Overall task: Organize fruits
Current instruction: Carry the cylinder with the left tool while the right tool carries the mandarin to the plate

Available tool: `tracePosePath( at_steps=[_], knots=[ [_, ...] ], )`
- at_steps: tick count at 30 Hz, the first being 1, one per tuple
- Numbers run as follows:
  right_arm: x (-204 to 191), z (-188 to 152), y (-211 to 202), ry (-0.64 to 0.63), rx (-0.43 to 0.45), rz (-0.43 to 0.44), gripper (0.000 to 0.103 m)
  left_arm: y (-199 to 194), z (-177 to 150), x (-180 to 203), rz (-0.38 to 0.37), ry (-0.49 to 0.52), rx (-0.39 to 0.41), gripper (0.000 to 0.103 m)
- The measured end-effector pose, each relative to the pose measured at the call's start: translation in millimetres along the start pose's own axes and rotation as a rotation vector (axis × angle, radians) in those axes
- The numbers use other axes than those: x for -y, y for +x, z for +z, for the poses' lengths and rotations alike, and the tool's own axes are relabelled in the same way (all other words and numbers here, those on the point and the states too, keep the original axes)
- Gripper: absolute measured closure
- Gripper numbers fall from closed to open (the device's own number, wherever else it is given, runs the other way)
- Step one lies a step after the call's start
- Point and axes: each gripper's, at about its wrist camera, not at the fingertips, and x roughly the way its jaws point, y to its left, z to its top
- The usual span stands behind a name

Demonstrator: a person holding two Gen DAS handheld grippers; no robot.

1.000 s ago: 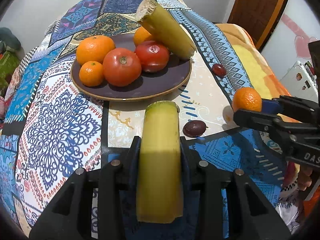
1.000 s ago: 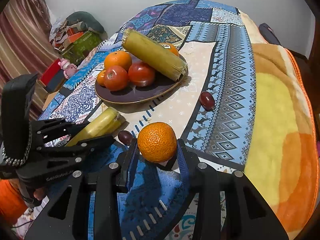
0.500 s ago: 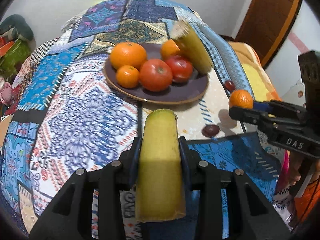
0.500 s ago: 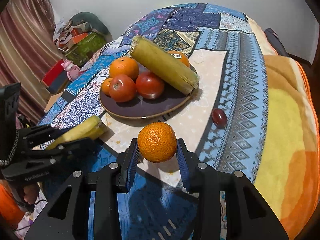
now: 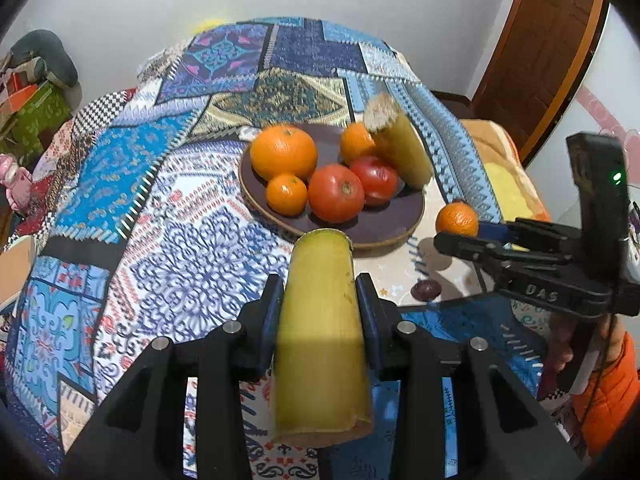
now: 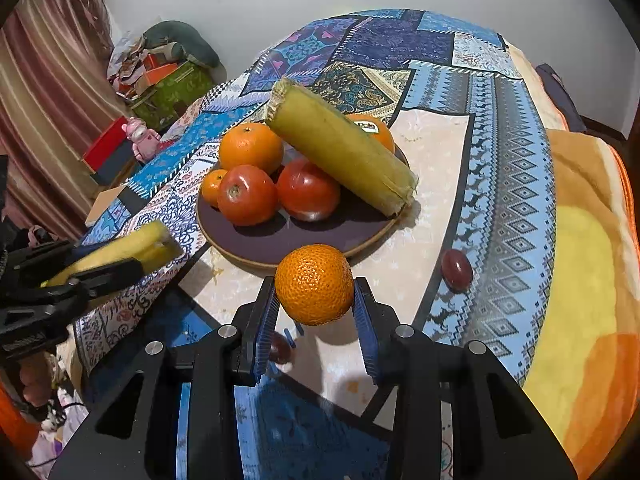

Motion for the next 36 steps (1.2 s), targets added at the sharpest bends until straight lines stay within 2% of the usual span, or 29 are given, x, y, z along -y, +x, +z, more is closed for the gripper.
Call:
tracePosePath(
  at_steps=[10, 20, 36],
  knots=[
    [-2.1, 14.7, 9.1, -0.021, 0.006, -0.026, 0.069, -2.7, 45.7, 1.7, 0.006, 0.008, 0.08, 0.066],
    [2.3, 24.9, 21.1, -0.015, -0.005, -0.05, 0.069, 37.8, 91.3, 0.7, -0.02, -0.023, 0.06, 0.066],
    [8.0, 29.3, 30.9, 0.006, -0.014, -0.053, 0.068, 78.5, 105.1, 0.5, -0.031, -0.04, 0.017, 0.066]
  ],
)
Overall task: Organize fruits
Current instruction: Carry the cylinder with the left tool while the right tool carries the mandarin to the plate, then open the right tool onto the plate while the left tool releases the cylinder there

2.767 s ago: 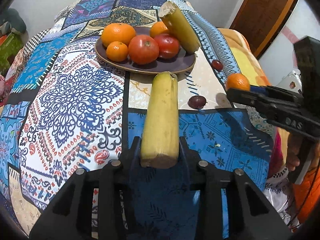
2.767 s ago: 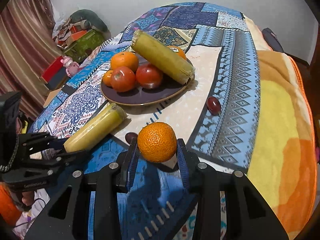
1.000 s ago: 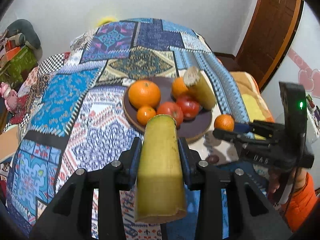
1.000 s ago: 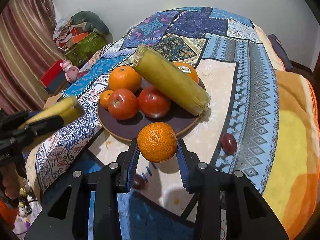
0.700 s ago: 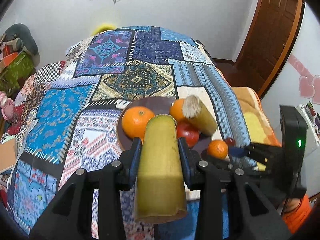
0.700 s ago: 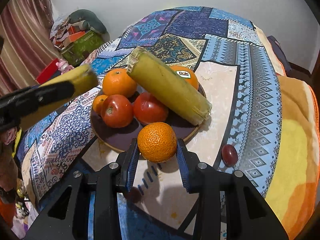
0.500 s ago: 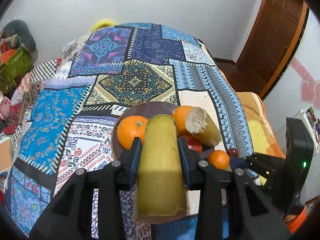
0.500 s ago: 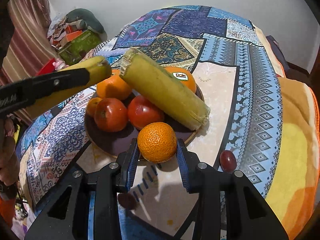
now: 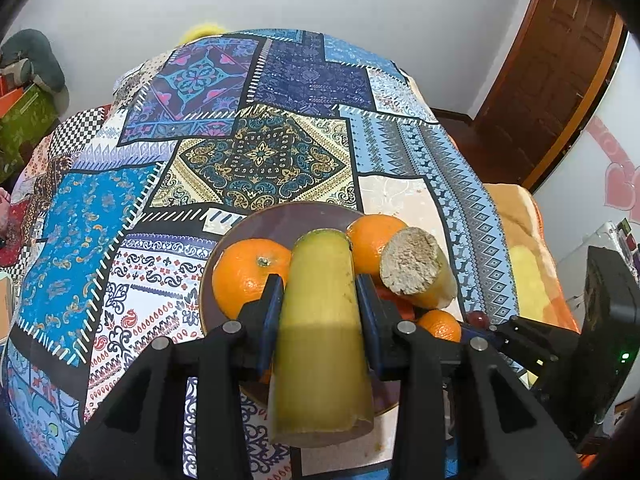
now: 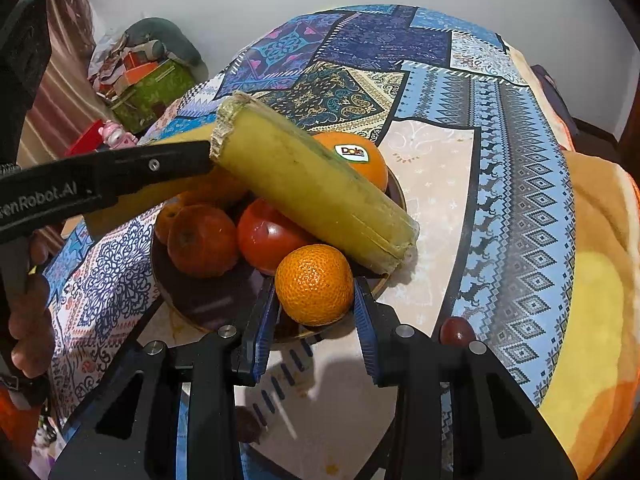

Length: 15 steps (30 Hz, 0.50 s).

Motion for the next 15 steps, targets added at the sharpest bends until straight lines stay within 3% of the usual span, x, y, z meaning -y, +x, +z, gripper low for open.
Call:
tracePosePath(
  at_steps=[5, 15],
  knots=[
    [0.4, 1.2, 0.3, 0.004, -0.005, 0.005, 0.066, 5.4, -1.6, -0.2, -0.01, -0.001, -0.017, 0.067],
    [3.2, -2.1, -21.5, 0.0, 0.024, 0.004, 0.058, -22.8, -2.6, 8.1, 0.029, 0.049, 0.043, 0.067]
  ],
)
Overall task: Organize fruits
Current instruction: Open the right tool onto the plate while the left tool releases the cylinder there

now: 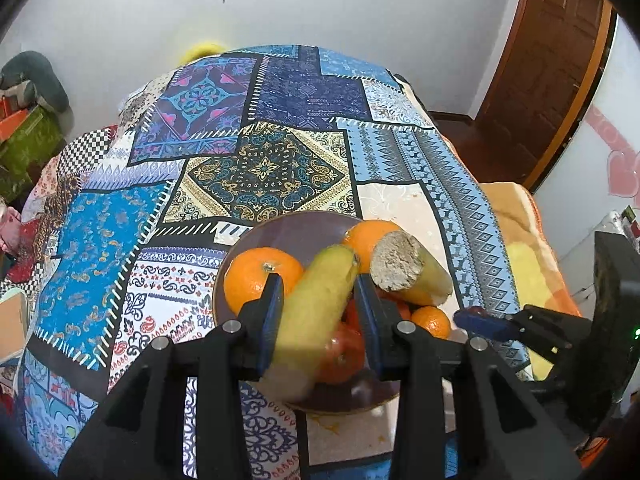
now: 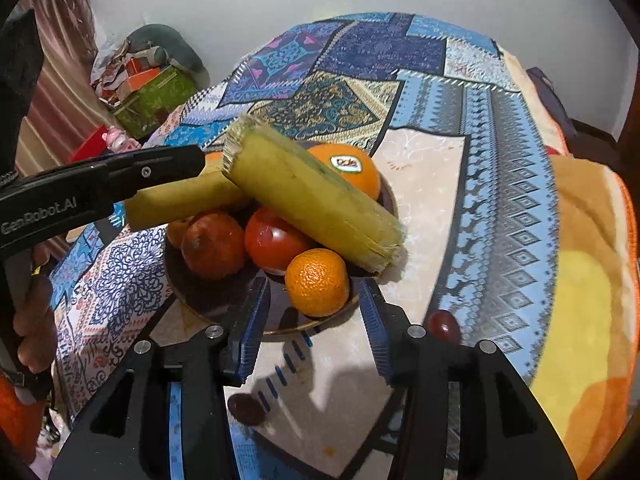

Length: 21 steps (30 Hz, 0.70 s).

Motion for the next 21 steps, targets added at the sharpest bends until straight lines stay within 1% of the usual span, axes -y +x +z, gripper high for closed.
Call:
tracePosePath(
  at_steps=[3, 9, 13, 16, 19, 21],
  knots=[
    [4.9, -2.9, -14.6, -0.01, 0.023, -0.016, 0.055, -7.9, -4.2, -2.9, 0.001, -0.006, 0.004, 0.067],
    [22.8, -12.4, -36.5, -0.019, 0.041, -0.072, 0.054, -26.2, -16.2, -3.5, 0.008, 0.003, 0.022, 0.067],
    [38.1, -19.9, -40.1, -0.002, 0.03, -0.107, 0.054, -36.0, -25.4, -5.0, 0.007, -0.006, 0.027, 0.066],
    [45.3, -24.4, -35.9, 0.011, 0.017, -0.116, 0.054, -40.4, -32.6, -5.8, 0.008, -0.013, 0.027, 0.066],
    [50.1, -23.2, -25.4, 0.021, 0.003, -0.115, 0.054, -42.8, -40.5, -6.3, 0.026, -0.011, 0.026, 0.058],
    [52.6, -23.5, -20.1, 0.029, -0.003, -0.11, 0.06, -43.9, -45.5, -7.4, 0.03, -0.015, 0.026, 0.055]
  ],
)
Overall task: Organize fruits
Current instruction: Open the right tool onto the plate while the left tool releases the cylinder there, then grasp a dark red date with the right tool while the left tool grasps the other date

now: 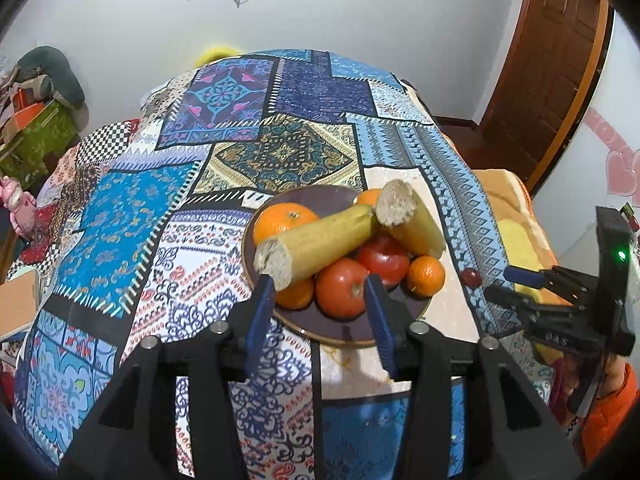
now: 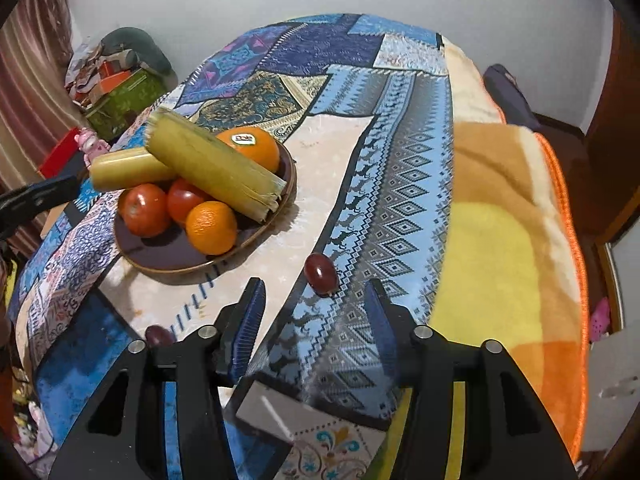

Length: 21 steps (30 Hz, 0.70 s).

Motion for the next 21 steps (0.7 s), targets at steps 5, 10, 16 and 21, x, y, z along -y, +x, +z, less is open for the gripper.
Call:
tracePosePath(
  at_steps=[5, 10, 16, 21],
  knots=[
    [-0.8, 0.7, 19.7, -0.017, -0.038, -0.01, 0.071, -1.2, -10.4, -6.8, -0.02, -0.021, -0.011, 0.049],
    [-2.8, 2.2, 30.3, -0.039, -0.044, -0.034, 0.076, 3.7, -22.0, -8.7, -0.04, -0.035, -0.039, 0.048],
    [-3.8, 4.2, 31.2, -0.04, -0.043, -0.028, 0.086, 7.8, -36.4, -3.2, -0.064, -0.044, -0.073, 0.048],
    [-6.6, -4.3, 15.8, -0.035, -0.032, -0.01, 0.086, 10.1, -46.0, 11.7, -0.095, -0.03, -0.101, 0.048]
  ],
)
